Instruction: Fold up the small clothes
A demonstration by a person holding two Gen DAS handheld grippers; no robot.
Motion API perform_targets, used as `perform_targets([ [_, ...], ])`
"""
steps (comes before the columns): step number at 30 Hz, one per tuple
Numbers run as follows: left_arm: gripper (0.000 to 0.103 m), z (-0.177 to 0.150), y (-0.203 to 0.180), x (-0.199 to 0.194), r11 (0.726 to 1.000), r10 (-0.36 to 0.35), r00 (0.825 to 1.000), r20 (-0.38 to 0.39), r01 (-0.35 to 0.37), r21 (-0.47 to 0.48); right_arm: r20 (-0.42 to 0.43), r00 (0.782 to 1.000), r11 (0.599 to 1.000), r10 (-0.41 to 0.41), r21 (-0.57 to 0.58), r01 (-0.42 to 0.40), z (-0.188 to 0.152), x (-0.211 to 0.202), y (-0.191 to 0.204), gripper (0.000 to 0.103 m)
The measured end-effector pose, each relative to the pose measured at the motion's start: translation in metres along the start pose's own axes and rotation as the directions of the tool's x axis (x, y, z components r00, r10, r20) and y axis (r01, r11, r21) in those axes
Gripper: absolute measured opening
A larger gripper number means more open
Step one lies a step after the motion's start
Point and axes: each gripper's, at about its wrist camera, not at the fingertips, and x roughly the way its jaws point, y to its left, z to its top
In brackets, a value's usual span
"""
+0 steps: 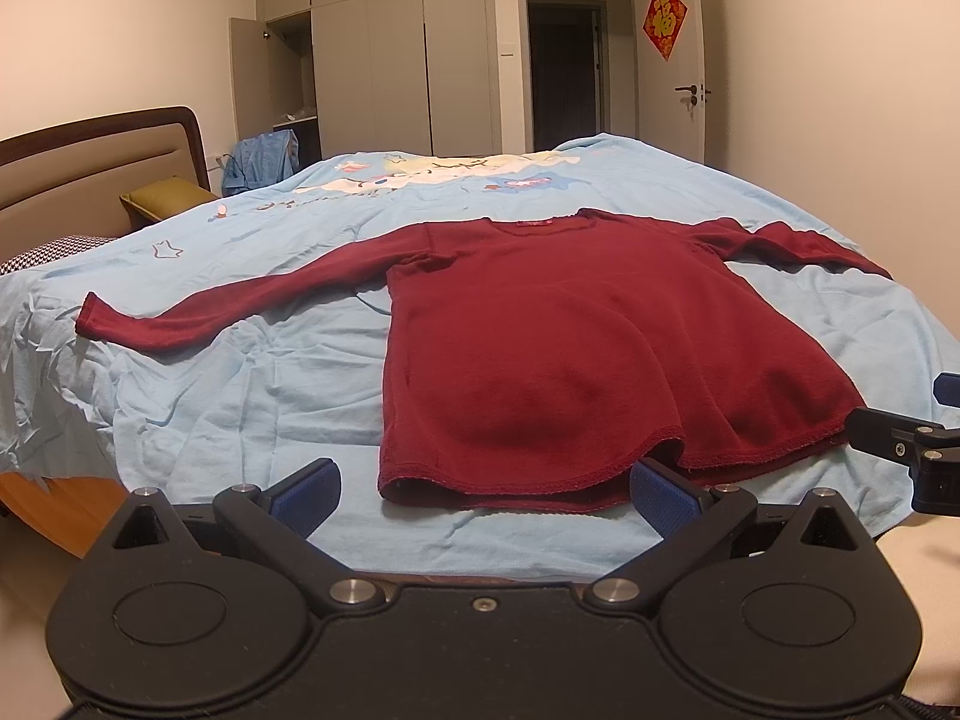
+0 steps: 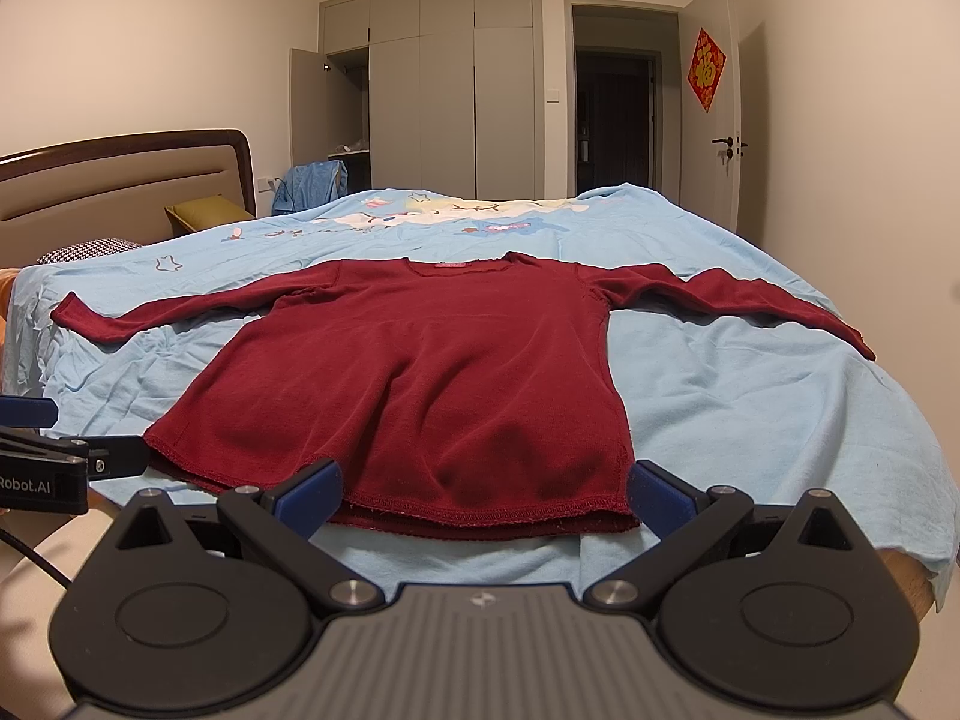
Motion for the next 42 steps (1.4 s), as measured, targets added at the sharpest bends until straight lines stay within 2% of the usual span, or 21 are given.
perform_targets([
  [21, 0.102, 0.000, -0.005, 0.003, 1.000, 0.007, 1.000, -0.027, -0.006, 0.014, 0.002, 1.000, 1.000, 0.015, 0.011, -0.015, -0.002, 0.003, -0.002, 0.103],
  [27, 0.102, 0.002, -0.002, 0.010, 1.000, -0.004, 0.998, -0.055, 0.005, 0.004, -0.033, 0.994, 0.994, 0.102, 0.048, -0.100, 0.006, 0.012, -0.013, 0.103],
  [31, 0.102, 0.011, 0.004, 0.026, 0.999, -0.040, 0.995, -0.089, 0.038, -0.021, -0.033, 0.992, 0.992, 0.121, 0.048, -0.119, 0.022, 0.023, -0.024, 0.103],
  [35, 0.102, 0.027, 0.012, 0.050, 0.997, -0.062, 0.991, -0.117, 0.055, -0.059, -0.032, 0.995, 0.992, 0.092, 0.093, -0.089, 0.040, 0.044, -0.047, 0.103],
  [42, 0.102, 0.066, 0.019, 0.091, 0.998, -0.029, 0.995, -0.092, 0.023, -0.066, -0.039, 0.999, 0.975, -0.002, 0.224, 0.011, 0.058, 0.080, -0.106, 0.103],
])
